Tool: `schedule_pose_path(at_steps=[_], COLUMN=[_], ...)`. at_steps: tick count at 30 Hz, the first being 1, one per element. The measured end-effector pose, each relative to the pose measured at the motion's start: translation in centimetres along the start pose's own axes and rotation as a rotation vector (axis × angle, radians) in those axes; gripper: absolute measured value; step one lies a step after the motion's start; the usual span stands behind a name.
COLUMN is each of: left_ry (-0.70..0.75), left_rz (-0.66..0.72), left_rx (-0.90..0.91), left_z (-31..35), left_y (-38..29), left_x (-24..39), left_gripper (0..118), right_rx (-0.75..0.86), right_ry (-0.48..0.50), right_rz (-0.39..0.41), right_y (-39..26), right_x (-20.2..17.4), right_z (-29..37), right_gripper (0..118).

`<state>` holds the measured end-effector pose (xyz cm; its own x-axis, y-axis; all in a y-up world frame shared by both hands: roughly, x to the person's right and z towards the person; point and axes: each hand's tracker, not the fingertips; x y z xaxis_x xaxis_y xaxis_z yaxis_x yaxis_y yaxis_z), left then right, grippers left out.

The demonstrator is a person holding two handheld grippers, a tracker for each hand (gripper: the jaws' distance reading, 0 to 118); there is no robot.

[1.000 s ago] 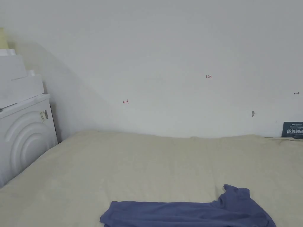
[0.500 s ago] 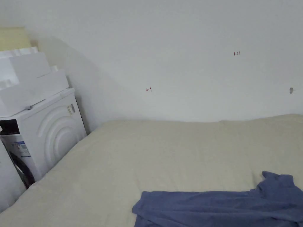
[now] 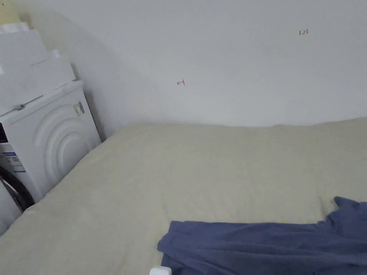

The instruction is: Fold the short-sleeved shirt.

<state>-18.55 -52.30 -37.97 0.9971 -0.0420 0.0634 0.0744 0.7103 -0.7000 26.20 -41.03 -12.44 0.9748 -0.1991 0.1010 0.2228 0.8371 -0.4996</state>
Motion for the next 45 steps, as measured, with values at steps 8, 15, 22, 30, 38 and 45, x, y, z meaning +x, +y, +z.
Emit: schedule_pose_path(at_steps=[8,15,22,30,38,45], left_ry=[0.016,-0.004,0.052,0.055,-0.045,-0.093], left_rz=[-0.056,0.021,-0.025,-0.026,0.082,0.076], left_rx=[0.000,-0.006,0.020,0.030,0.065,0.108], left_z=[-0.6,-1.1,-1.1,-1.0,2.7,9.9], left_y=[-0.5,-0.8,-1.4,-1.6,0.4,-0.6], left_x=[1.7,0.7,1.9,1.7,-0.1,-3.4], left_gripper=[3,4,4,4,3,3], right_rx=[-0.028,-0.039,-0.181,-0.203,-0.135,-0.108], right_ry=[0.004,-0.030,-0.197,-0.189,-0.097,-0.102], right_rz=[0.024,0.021,0.012,-0.015,-0.061,-0.030], right_y=[0.0,3.6,5.3,3.6,5.8,4.5], right_x=[0.0,3.7,7.8,8.7,8.1,7.7], right_z=[-1.5,-10.5,-23.4,-25.7,-21.1,-13.7], right_gripper=[8,83,77,24,7,7])
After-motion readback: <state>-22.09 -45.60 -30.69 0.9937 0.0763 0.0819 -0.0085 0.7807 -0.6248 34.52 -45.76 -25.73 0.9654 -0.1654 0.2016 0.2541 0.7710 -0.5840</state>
